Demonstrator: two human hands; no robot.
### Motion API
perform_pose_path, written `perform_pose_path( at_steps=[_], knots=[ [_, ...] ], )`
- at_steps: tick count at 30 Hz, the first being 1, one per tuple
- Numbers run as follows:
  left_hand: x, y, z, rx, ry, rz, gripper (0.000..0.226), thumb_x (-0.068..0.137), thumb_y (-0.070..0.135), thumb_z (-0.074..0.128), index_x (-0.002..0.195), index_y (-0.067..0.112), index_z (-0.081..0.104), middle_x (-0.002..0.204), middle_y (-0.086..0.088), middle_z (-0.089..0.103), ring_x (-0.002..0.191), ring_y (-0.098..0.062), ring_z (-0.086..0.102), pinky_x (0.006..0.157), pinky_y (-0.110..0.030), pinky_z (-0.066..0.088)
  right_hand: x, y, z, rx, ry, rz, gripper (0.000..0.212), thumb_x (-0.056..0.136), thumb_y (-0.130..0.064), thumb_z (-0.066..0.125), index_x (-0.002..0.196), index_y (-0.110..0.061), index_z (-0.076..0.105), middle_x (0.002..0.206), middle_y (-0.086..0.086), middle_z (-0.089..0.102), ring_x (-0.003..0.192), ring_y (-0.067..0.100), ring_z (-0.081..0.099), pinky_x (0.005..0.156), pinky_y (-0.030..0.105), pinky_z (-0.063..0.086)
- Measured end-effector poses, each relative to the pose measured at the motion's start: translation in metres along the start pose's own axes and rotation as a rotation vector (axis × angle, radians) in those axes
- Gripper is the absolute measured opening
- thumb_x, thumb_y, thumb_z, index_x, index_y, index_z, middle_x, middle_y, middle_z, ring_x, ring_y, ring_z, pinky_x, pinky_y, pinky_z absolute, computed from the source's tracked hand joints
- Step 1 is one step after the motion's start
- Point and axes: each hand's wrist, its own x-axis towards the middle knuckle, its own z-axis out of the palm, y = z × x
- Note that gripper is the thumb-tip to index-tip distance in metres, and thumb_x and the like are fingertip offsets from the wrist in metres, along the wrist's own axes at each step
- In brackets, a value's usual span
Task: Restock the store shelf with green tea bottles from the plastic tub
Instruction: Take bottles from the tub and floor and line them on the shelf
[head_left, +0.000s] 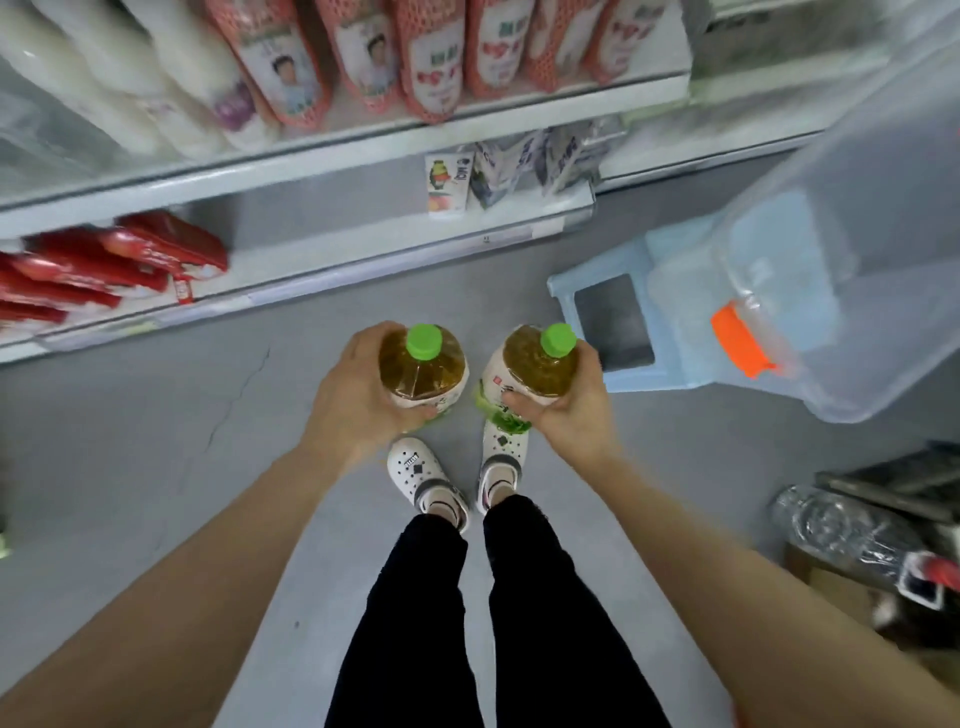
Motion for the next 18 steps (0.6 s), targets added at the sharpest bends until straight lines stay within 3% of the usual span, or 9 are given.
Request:
perform_pose_path(
  at_steps=[5, 9, 12, 15, 18],
  knots=[
    [-0.051, 0.061, -0.075, 0.007, 0.099, 0.112, 0.093, 0.052, 0.037, 0.094, 0.132, 0.029, 0.047, 0.127, 0.007, 0.055, 0.114, -0.013, 0.054, 0.095, -0.023, 0.038, -0.039, -0.086, -0.048, -0.053, 0.040, -0.189, 0.085, 0.060, -0.032, 0.093, 0.127, -0.031, 0.041, 0.122, -0.010, 0.057, 0.109, 0.007, 0.058, 0.097, 0.027, 0.047],
    [-0.077, 0.103, -0.124, -0.014, 0.192, 0.198, 0.094, 0.049, 0.045, 0.092, 0.132, 0.034, 0.048, 0.125, 0.010, 0.056, 0.116, -0.013, 0.054, 0.102, -0.035, 0.043, -0.063, -0.150, -0.083, -0.036, 0.040, -0.338, 0.085, 0.060, -0.043, 0.088, 0.129, -0.041, 0.038, 0.126, -0.010, 0.058, 0.114, 0.008, 0.059, 0.100, 0.039, 0.049],
    [-0.090, 0.134, -0.160, -0.044, 0.241, 0.272, 0.092, 0.047, 0.057, 0.084, 0.129, 0.039, 0.047, 0.123, 0.016, 0.058, 0.113, -0.009, 0.057, 0.099, -0.033, 0.045, -0.080, -0.203, -0.106, -0.029, 0.051, -0.448, 0.083, 0.060, -0.045, 0.085, 0.125, -0.048, 0.035, 0.127, -0.008, 0.059, 0.115, 0.009, 0.058, 0.101, 0.038, 0.048],
    [-0.100, 0.169, -0.194, -0.054, 0.271, 0.346, 0.093, 0.049, 0.052, 0.088, 0.132, 0.035, 0.048, 0.122, 0.014, 0.062, 0.111, -0.008, 0.058, 0.099, -0.031, 0.046, -0.096, -0.251, -0.128, -0.023, 0.055, -0.544, 0.085, 0.061, -0.047, 0.084, 0.133, -0.040, 0.040, 0.125, -0.011, 0.060, 0.115, 0.005, 0.058, 0.101, 0.034, 0.048],
    [-0.108, 0.204, -0.230, -0.042, 0.294, 0.425, 0.090, 0.051, 0.052, 0.089, 0.130, 0.040, 0.048, 0.115, 0.019, 0.062, 0.100, -0.003, 0.060, 0.095, -0.029, 0.049, -0.112, -0.296, -0.152, -0.049, 0.070, -0.653, 0.079, 0.060, -0.054, 0.082, 0.128, -0.048, 0.041, 0.122, -0.015, 0.062, 0.112, 0.002, 0.059, 0.100, 0.033, 0.048]
  ],
)
